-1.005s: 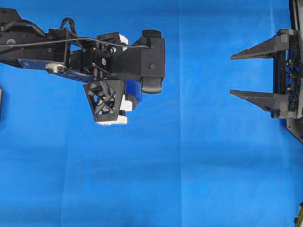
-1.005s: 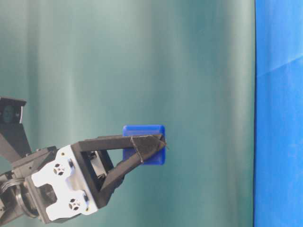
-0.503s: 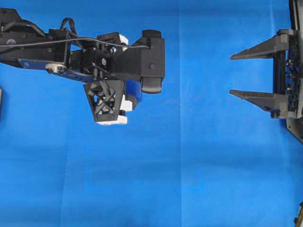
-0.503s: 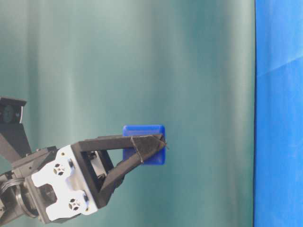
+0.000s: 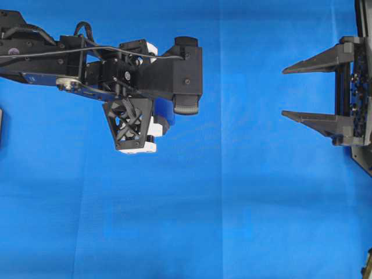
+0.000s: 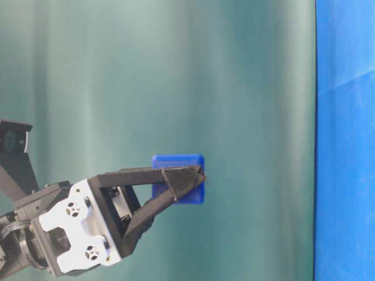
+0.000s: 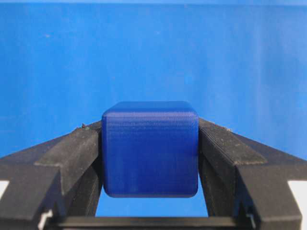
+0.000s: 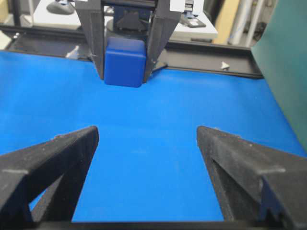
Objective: Handover the blue block to the right arm after grasping it with the left arm, then place it in the designated position.
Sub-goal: 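Lift the cube with the left gripper and rotate it upward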
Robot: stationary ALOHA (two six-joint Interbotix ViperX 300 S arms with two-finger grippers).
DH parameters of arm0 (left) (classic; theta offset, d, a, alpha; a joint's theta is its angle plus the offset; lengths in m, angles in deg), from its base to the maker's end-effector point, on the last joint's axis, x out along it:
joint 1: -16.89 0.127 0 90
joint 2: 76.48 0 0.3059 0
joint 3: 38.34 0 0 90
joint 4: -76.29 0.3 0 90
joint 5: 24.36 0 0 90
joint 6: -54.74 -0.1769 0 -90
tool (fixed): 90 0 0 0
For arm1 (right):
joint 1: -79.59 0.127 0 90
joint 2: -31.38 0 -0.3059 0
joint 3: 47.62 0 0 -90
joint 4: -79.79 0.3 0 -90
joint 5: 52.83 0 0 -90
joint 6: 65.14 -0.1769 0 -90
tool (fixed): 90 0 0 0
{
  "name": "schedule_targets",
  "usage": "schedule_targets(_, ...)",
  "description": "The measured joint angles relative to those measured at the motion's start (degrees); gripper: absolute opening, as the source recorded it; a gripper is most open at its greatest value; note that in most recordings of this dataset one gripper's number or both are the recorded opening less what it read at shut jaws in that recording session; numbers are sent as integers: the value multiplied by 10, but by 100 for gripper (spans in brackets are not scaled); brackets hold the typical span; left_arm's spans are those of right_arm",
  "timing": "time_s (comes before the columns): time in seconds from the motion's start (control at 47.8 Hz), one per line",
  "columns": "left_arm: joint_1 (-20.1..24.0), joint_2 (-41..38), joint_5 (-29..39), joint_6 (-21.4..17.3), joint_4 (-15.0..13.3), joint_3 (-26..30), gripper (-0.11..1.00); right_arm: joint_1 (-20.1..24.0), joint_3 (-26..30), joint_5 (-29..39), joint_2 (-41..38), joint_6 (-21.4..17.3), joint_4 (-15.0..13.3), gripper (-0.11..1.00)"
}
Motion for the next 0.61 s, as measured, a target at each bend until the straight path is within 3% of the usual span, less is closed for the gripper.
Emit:
schedule_targets(0.188,1,1,-8,0,0,0,49,1,0,0,0,0,0,97)
schedule_targets(0.335,0,18,-53,1,-1,-25,49,0,1,0,-1,0,0,97)
schedule_targets(0.461,0,50,-136,0,0,-73,49,0,3,0,-1,0,0,97)
schedule_targets(0.607,1,98,-281,1,0,-148,49,0,8,0,-2,1,1,97)
